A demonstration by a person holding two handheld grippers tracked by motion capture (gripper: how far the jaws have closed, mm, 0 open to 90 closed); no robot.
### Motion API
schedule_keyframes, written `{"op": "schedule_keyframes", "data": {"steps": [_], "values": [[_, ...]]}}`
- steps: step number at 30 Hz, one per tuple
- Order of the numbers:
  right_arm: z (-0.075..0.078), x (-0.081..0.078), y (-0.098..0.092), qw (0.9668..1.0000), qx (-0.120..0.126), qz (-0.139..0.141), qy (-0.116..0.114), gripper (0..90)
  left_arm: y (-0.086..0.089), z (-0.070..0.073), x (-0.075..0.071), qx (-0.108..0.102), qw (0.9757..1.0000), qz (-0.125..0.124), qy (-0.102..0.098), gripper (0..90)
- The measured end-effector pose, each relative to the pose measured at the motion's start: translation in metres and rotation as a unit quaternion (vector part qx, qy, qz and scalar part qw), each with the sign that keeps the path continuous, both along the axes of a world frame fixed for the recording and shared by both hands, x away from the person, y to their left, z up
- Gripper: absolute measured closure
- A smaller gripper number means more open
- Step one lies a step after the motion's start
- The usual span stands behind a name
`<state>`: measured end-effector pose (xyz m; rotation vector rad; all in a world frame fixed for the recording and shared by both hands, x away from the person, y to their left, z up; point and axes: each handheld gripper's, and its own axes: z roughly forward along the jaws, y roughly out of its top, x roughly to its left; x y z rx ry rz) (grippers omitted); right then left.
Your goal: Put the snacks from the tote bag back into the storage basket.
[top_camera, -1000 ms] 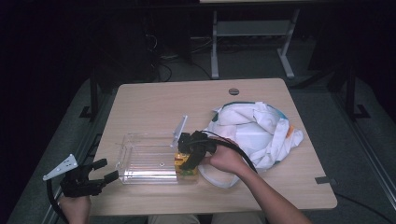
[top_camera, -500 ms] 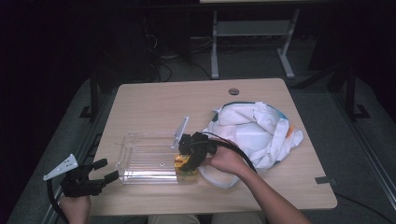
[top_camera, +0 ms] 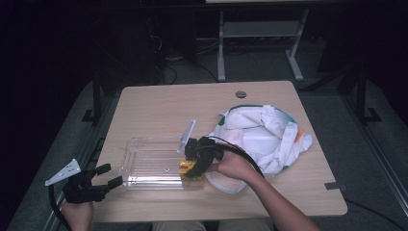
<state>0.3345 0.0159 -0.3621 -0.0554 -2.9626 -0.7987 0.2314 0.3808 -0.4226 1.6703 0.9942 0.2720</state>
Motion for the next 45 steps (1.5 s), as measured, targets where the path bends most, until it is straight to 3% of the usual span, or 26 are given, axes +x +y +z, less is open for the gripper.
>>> {"op": "schedule_keyframes", "data": {"steps": [16, 36, 45], "values": [[0.001, 0.002, -0.004, 0.9999, 0.008, -0.012, 0.007, 39.5, 0.000, 0.000, 0.000, 0.001, 1.0000, -0.001, 0.000, 12.8], [0.008, 0.002, -0.013, 0.9992, 0.025, -0.021, 0.022, 37.9, 0.000, 0.000, 0.000, 0.002, 1.0000, -0.001, 0.000, 12.8], [0.017, 0.002, -0.019, 0.9988, 0.037, -0.030, 0.015, 38.2, 0.000, 0.000, 0.000, 0.003, 1.0000, -0.001, -0.001, 12.7]]}}
